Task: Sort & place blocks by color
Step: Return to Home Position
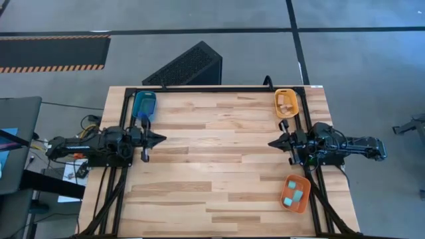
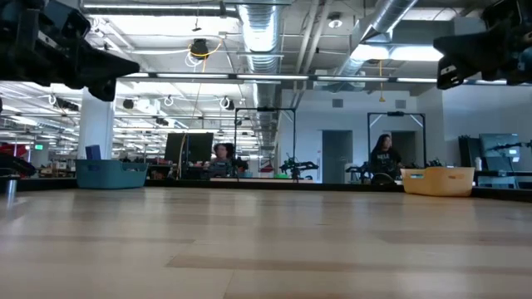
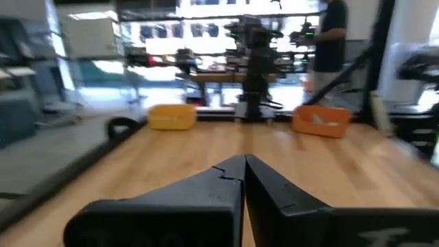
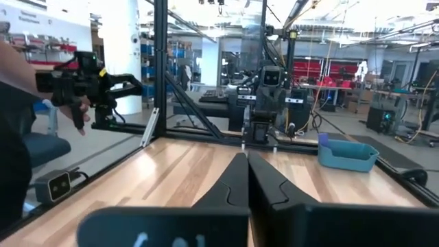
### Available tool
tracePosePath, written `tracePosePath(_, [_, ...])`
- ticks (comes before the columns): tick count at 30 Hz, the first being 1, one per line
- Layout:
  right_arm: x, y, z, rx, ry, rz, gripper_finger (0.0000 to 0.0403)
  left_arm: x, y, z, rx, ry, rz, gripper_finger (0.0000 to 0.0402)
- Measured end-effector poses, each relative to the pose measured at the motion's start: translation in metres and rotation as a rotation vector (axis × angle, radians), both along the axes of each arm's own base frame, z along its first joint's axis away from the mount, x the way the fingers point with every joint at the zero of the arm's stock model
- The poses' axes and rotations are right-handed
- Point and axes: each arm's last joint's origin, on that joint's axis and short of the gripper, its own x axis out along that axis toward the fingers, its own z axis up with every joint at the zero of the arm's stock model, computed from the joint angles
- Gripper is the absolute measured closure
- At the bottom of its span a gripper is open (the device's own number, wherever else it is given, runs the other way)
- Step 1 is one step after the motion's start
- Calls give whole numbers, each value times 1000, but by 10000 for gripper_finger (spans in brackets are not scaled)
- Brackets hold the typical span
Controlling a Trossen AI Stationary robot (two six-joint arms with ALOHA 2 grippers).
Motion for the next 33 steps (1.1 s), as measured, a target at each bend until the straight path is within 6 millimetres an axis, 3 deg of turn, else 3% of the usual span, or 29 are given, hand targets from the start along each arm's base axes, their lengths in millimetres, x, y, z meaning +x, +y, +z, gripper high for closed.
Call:
tracePosePath(5, [0,0,-3,-2,31,-1,388,-1,5,4,67,-34,157,401])
tracePosePath(17, [0,-4,-1,25,14,-12,397,-1,7,3,1,-32,208,401])
tracePosePath(24, [-1,-1,-1,20,11,73,395,4,1,-4,-50,48,40,401])
tracePosePath(29, [-1,2,0,-9,5,102,395,6,1,-3,-34,48,103,401])
tracePosePath(33, [-1,3,-1,107,31,120,395,6,1,0,11,20,112,401])
